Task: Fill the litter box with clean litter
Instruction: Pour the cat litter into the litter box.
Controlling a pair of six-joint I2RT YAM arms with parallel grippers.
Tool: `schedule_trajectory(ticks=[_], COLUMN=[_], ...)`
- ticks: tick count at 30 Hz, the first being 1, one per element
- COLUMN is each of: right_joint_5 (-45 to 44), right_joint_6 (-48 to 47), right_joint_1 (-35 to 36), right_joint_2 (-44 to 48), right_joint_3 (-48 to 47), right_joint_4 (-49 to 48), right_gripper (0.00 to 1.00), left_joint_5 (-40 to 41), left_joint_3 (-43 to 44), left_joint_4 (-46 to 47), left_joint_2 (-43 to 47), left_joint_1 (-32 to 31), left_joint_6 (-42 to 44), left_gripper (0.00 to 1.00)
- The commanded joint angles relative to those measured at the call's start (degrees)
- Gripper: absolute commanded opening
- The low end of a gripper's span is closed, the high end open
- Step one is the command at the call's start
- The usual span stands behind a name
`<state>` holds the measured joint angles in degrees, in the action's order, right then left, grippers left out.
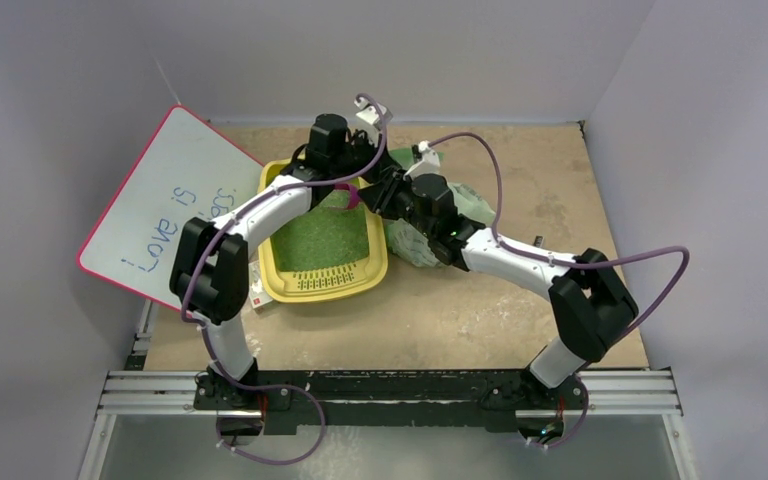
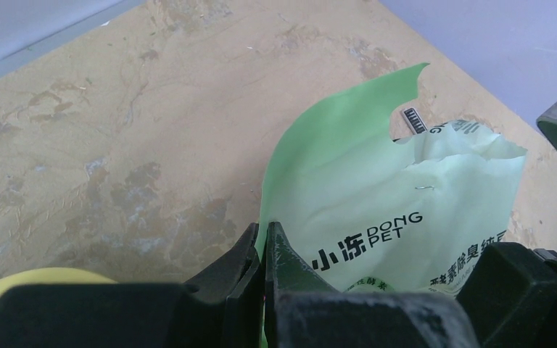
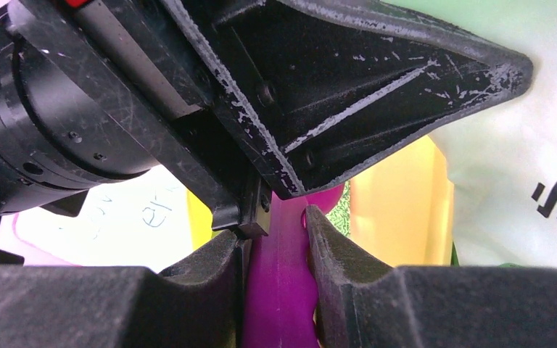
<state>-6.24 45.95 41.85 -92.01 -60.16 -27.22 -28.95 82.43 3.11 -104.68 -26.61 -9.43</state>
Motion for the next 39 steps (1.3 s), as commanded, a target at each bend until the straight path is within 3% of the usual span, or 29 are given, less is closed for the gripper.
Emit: schedule_trajectory(ticks=[1, 11, 16, 21, 29, 33, 39], right_joint_5=[1.96, 19.77, 23.17, 21.72, 10.93, 4.11, 3.35], right_joint_6=[-1.94, 0.49, 2.05, 1.07, -6.07, -11.04, -17.47], right_joint_1=[-0.97, -0.98, -0.98, -1.05, -0.98, -0.98, -0.77], right_joint_2=[0.57, 2.27, 4.33, 7.79, 15.25, 17.28, 14.71], right_joint_3=[-2.12, 1.80, 5.29, 8.05, 8.57, 6.78, 0.47], right_joint_4=[-11.46, -7.64, -5.56, -1.94, 14.78, 19.75, 24.45], right_gripper=[0.00, 0.00, 0.00, 0.00, 0.00, 0.00, 0.00], left_joint_5=[-3.71, -5.11, -5.01, -4.55, -5.13, -5.56, -5.99], left_joint_3=[1.81, 0.21, -0.44, -1.22, -2.88, -3.32, -3.21], left_joint_4=[-0.91, -1.07, -0.40, -0.78, -0.33, -0.13, -0.03], left_joint_2=[0.29, 1.55, 2.18, 3.34, 4.70, 5.02, 5.02], left_joint_1=[0.59, 0.60, 0.60, 0.64, 0.60, 0.51, 0.42], left_joint_6=[1.87, 2.79, 2.24, 2.56, 2.05, 2.05, 1.70], left_gripper=[0.00, 0.00, 0.00, 0.00, 0.00, 0.00, 0.00])
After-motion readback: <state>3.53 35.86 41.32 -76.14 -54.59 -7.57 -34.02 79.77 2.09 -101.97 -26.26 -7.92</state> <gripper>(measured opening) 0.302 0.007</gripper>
